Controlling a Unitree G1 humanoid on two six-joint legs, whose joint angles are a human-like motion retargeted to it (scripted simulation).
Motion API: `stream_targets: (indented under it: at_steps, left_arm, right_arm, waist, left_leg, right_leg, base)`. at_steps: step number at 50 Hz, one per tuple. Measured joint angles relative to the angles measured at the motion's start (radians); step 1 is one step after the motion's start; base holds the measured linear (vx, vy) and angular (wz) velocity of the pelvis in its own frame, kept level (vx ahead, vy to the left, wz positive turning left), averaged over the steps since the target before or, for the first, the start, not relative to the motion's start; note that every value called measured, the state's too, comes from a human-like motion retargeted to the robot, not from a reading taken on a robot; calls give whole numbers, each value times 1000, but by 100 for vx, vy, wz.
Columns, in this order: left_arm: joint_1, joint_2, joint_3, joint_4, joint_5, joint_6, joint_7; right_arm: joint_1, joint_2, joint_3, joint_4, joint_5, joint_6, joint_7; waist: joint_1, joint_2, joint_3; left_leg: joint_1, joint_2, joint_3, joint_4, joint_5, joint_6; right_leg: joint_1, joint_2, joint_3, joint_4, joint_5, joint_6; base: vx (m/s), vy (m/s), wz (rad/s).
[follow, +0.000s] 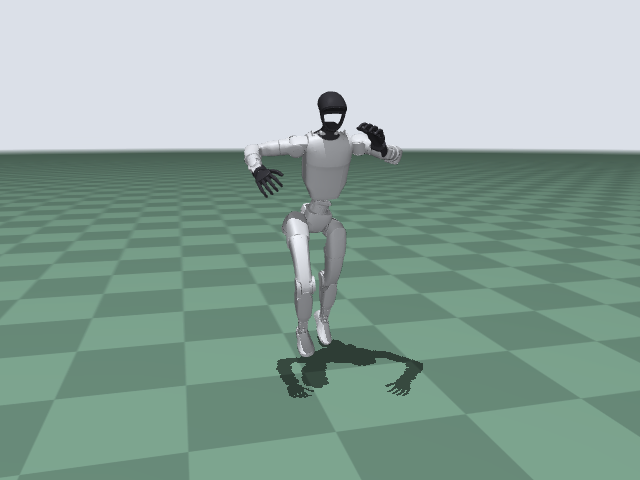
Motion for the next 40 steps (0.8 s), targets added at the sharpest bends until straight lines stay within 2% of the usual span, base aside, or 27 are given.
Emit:
stream_targets:
  at_steps: [3,6,7,10,12,13,15,16,17,18,19,20,22,24,26,28,30,32,33,35,37,40]
  left_arm:
    - [-172,159,-98,-28,-106,-78,51]
    - [-244,305,-135,16,-273,-131,86]
    - [-254,359,-145,42,-315,-136,86]
    - [-217,524,-156,112,-355,-120,75]
    - [-132,641,-118,150,-355,-104,74]
    - [-74,698,-80,169,-361,-94,66]
    - [60,790,20,225,-388,-56,25]
    - [133,801,60,276,-416,-25,-3]
    - [303,749,202,334,-429,4,-26]
    - [671,571,548,402,-415,29,-40]
    - [1161,258,972,326,-393,48,-62]
    - [1713,-124,1434,176,-367,64,-90]
    - [1711,-362,1316,291,-433,117,-167]
    - [1668,-529,1196,429,-387,130,-184]
    - [1651,-650,1099,519,-267,127,-154]
    - [1655,-730,1020,563,-180,126,-144]
    - [1667,-770,950,578,-149,121,-191]
    - [1682,-766,891,577,-96,115,-242]
    - [1689,-755,865,576,-51,113,-251]
    - [1694,-729,817,583,33,114,-235]
    - [1696,-708,780,600,84,117,-219]
    - [1635,-682,743,666,19,126,-278]
  right_arm:
    - [209,-23,-193,321,127,47,75]
    - [401,41,-378,610,21,121,33]
    - [481,70,-442,671,-48,145,22]
    - [705,261,-594,708,-197,189,41]
    - [773,420,-579,655,-168,184,65]
    - [772,505,-538,630,-138,179,73]
    - [685,671,-392,625,-104,185,67]
    - [607,763,-301,660,-127,201,35]
    - [516,854,-233,712,-159,219,-17]
    - [402,943,-211,798,-210,239,-112]
    - [253,903,-130,869,-241,261,-181]
    - [88,800,-21,932,-262,285,-238]
    - [-101,894,208,914,-320,285,-324]
    - [-229,943,400,770,-498,271,-377]
    - [-327,940,531,569,-739,258,-365]
    - [-407,920,599,374,-873,219,-322]
    - [-446,906,621,209,-849,159,-288]
    - [-438,909,612,106,-732,102,-276]
    - [-422,913,604,76,-674,80,-274]
    - [-385,921,592,58,-596,53,-272]
    - [-332,921,579,80,-570,46,-257]
    - [-286,920,571,195,-610,84,-223]
  waist:
    - [-91,-51,37]
    - [-138,-133,78]
    - [-144,-155,86]
    - [-111,-205,89]
    - [-85,-242,95]
    - [-73,-268,102]
    - [-20,-321,129]
    - [38,-335,147]
    - [97,-341,174]
    - [161,-332,218]
    - [110,-261,254]
    - [2,-158,284]
    - [11,-158,303]
    - [60,-171,305]
    - [113,-198,294]
    - [153,-230,279]
    - [183,-257,273]
    - [212,-269,280]
    - [223,-271,283]
    - [231,-279,275]
    - [207,-288,260]
    - [192,-301,231]
  left_leg:
    - [76,-49,66,252,-121,54]
    - [117,-86,110,655,-284,96]
    - [125,-75,127,790,-336,96]
    - [115,6,139,1163,-482,68]
    - [90,-6,118,1391,-571,95]
    - [76,-39,113,1499,-610,135]
    - [18,-113,126,1695,-673,228]
    - [-18,-123,131,1774,-714,238]
    - [-56,-141,140,1840,-754,249]
    - [-95,-178,156,1883,-793,262]
    - [-152,-198,159,1907,-824,278]
    - [-219,-210,155,1921,-851,297]
    - [-379,-277,160,1853,-852,331]
    - [-506,-328,167,1692,-826,357]
    - [-568,-350,168,1449,-790,376]
    - [-557,-361,150,1136,-746,381]
    - [-474,-366,113,775,-675,361]
    - [-339,-344,76,443,-534,312]
    - [-272,-326,67,316,-457,286]
    - [-173,-296,71,172,-368,251]
    - [-114,-282,81,166,-397,217]
    - [-14,-272,83,68,-405,208]
  right_leg:
    - [239,-73,16,-403,58,67]
    - [505,-141,8,-837,103,134]
    - [582,-149,2,-974,117,151]
    - [715,-121,-12,-1259,140,151]
    - [738,-165,-28,-1298,234,151]
    - [738,-209,-31,-1280,324,151]
    - [653,-260,22,-1102,473,102]
    - [563,-229,59,-901,437,67]
    - [482,-208,99,-706,387,45]
    - [420,-212,143,-523,310,51]
    - [409,-198,148,-429,258,50]
    - [422,-175,133,-379,219,47]
    - [457,-132,126,-389,196,15]
    - [488,-80,143,-450,210,-9]
    - [530,-32,177,-539,241,-7]
    - [596,6,211,-654,276,13]
    - [689,38,245,-780,308,36]
    - [798,78,274,-890,328,47]
    - [852,99,285,-935,332,48]
    - [937,129,304,-1000,328,50]
    - [1015,137,300,-1047,307,51]
    - [1079,142,307,-1082,284,59]
  base:
    - [145,-47,200]
    - [143,-64,153]
    - [137,-91,106]
    - [128,-103,61]
    - [121,-69,50]
    - [112,-40,23]
    - [95,-31,-59]
    - [77,-43,-155]
    - [68,-50,-176]
    - [66,-43,-132]
    - [62,-35,-91]
    - [54,-27,-75]
    - [41,-23,-90]
    - [33,-16,-132]
    - [32,-10,-148]
    - [33,-6,-131]
    - [36,-3,-118]
    - [40,-1,-117]
    - [41,1,-104]
    - [41,3,-70]
    - [39,5,-24]
    - [31,5,-12]
